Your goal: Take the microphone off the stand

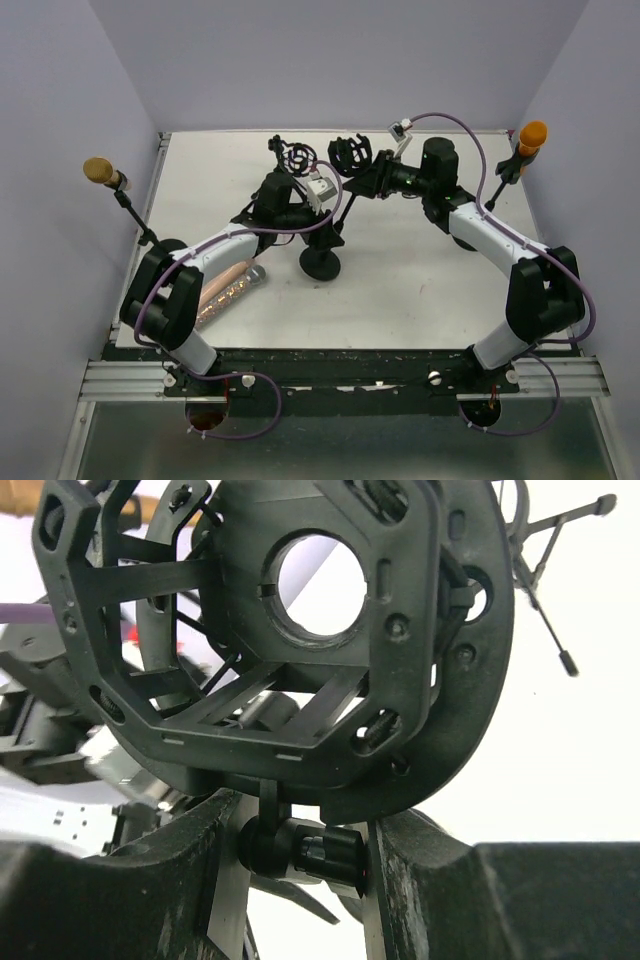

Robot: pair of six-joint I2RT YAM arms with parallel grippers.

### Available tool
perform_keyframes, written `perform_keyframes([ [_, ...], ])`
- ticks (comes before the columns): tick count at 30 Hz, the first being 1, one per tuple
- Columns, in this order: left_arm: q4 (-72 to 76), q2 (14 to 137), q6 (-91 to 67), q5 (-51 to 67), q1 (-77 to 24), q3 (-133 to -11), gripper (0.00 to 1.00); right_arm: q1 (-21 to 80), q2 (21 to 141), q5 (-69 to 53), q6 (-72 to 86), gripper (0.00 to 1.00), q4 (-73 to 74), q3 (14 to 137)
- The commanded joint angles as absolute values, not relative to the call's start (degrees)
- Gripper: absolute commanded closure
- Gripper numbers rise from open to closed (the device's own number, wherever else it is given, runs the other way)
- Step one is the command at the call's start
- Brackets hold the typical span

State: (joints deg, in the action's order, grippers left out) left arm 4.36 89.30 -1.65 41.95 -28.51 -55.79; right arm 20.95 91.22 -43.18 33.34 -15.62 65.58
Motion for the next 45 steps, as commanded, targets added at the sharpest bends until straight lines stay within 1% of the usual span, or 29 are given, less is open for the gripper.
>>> perform_keyframes([
  [1,7.91,93.6,-1.85,50.1,-28.83,-57.48,0.44,21.36,91.06,-49.57,31.03,0.99,-18.02,65.48],
  [5,7.47,94.92,-1.32,50.36,-29.0,-59.85,0.66,21.27,90.79,-49.22,30.76,0.99,-17.49,65.39],
  [6,7.21,94.83,-1.06,49.84,-29.09,-59.94,0.77,21.36,90.7,-48.96,30.76,0.99,-17.4,65.3],
  [7,6.77,94.66,-0.79,48.96,-29.35,-59.85,0.91,21.36,90.62,-48.52,30.76,0.99,-17.32,65.22],
  [8,6.77,94.14,-1.31,46.61,-29.53,-59.42,1.0,21.44,90.53,-48.08,31.02,0.99,-16.88,65.13],
  [9,6.68,93.61,-2.88,43.71,-29.79,-59.07,1.0,21.36,90.27,-47.38,31.11,0.99,-16.44,65.13],
  [11,4.84,90.37,-7.26,31.1,-30.58,-58.97,1.0,21.44,90.18,-44.23,31.64,0.99,-13.82,65.74],
  [12,2.48,88.44,-8.77,19.19,-31.89,-59.06,1.0,21.36,90.18,-41.77,32.08,0.99,-12.06,66.61],
  [13,0.63,86.42,-9.92,3.93,-34.17,-59.32,1.0,21.36,90.44,-39.14,32.78,0.99,-10.04,67.32],
  [15,-3.07,85.6,-8.8,-17.81,-39.26,-60.11,1.0,21.36,91.14,-36.05,34.36,0.99,-7.22,68.72],
  [16,-2.99,86.21,-6.7,-24.45,-41.46,-60.29,1.0,21.27,91.93,-35.77,34.71,0.99,-6.95,69.43],
  [17,-2.81,87.44,-5.29,-29.31,-43.75,-60.47,1.0,21.27,92.72,-35.95,35.41,0.99,-6.86,70.04],
  [18,-2.73,88.76,-4.23,-31.44,-44.73,-60.56,1.0,21.36,93.77,-35.69,35.94,0.99,-6.42,70.57],
  [20,-5.69,91.13,-6.22,-32.61,-45.35,-62.22,1.0,21.36,95.18,-34.63,36.65,0.99,-5.45,71.45],
  [22,-10.44,92.11,-10.26,-31.21,-45.27,-64.07,1.0,21.36,95.8,-34.28,36.48,0.99,-5.36,71.89],
  [24,-9.15,90.36,-9.85,-23.6,-44.91,-62.42,1.0,21.36,95.89,-34.89,36.21,0.99,-5.27,72.07],
  [25,-7.57,89.39,-8.63,-20.68,-44.83,-61.1,0.96,21.36,95.89,-35.24,36.04,0.99,-5.36,72.07],
  [26,-6.78,88.34,-7.66,-17.7,-44.74,-59.95,0.67,21.36,95.8,-35.59,35.69,0.99,-5.71,71.98],
  [27,-6.33,87.37,-6.34,-13.66,-44.21,-59.25,0.42,21.36,95.63,-36.38,35.34,0.99,-6.23,71.81],
  [28,-5.98,85.97,-5.72,-9.19,-43.43,-58.19,0.33,21.36,95.54,-37.26,34.72,0.99,-6.41,71.81],
  [29,-5.63,84.91,-5.36,-3.49,-41.94,-57.14,0.27,21.36,95.36,-38.14,34.02,0.99,-6.59,71.72],
  [30,-4.75,83.42,-5.27,1.53,-40.62,-56.08,0.25,21.36,95.19,-39.1,33.06,0.99,-6.85,71.54],
  [34,-0.28,79.55,-4.92,24.9,-32.19,-51.6,0.23,21.36,94.83,-45.86,30.24,0.99,-9.31,70.49],
  [35,1.56,79.54,-4.14,33.05,-29.04,-51.07,0.25,21.36,94.75,-46.92,30.15,0.99,-10.01,70.14],
  [36,0.19,80.59,-1.0,44.18,-26.39,-51.85,0.27,21.36,94.66,-47.89,30.23,0.99,-10.98,69.61],
  [37,-4.09,82.86,2.86,49.69,-25.32,-54.81,0.3,21.36,94.57,-48.6,30.76,0.99,-12.2,68.91],
  [38,-9.44,84.71,6.55,51.31,-24.79,-57.37,0.31,21.36,94.4,-49.47,31.2,0.99,-13.78,68.12],
  [39,-11.41,86.38,8.51,52.63,-24.26,-58.78,0.32,21.36,94.39,-49.83,31.38,0.99,-14.84,67.25],
  [45,-4.06,90.43,9.07,60.2,-22.76,-57.48,0.32,21.53,95.01,-48.87,29.19,0.99,-13.37,68.11],
])
